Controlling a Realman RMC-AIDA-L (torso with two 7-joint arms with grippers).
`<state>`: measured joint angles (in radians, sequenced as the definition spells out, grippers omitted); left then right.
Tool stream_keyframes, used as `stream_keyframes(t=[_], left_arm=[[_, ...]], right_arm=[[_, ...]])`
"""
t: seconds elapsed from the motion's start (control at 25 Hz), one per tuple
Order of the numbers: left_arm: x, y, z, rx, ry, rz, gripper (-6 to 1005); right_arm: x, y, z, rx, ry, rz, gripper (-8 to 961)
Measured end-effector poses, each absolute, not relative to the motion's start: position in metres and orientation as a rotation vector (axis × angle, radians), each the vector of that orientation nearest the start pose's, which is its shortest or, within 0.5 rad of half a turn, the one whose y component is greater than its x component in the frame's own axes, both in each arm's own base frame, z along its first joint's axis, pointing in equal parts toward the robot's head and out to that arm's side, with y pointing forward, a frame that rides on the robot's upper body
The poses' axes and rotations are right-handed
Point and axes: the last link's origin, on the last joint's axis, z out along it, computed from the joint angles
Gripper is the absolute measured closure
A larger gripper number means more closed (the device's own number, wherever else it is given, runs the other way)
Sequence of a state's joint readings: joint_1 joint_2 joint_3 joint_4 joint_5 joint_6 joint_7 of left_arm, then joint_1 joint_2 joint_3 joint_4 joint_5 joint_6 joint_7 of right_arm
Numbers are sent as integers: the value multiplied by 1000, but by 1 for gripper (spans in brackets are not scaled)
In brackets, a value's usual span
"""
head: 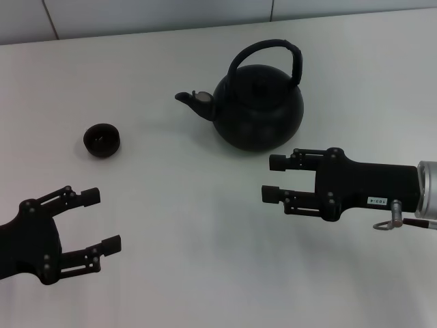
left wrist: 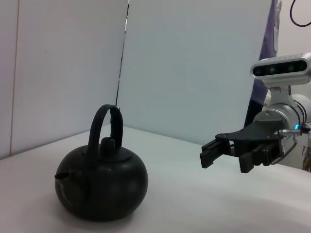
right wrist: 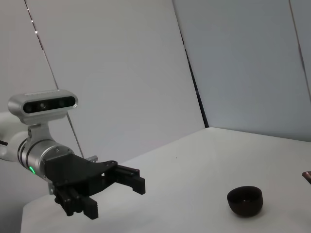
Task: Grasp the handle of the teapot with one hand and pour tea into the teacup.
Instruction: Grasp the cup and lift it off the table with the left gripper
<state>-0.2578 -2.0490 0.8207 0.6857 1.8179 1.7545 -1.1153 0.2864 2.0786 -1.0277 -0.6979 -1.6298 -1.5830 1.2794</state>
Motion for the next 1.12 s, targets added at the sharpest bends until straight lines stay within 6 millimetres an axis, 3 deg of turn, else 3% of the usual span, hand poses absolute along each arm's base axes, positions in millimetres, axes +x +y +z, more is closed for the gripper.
stream_keyframes(t=[1.12], left_arm=[[-302,246,10,-2735,-431,-829,137]], right_arm=[[273,273,-14,-2704,585,900,326]])
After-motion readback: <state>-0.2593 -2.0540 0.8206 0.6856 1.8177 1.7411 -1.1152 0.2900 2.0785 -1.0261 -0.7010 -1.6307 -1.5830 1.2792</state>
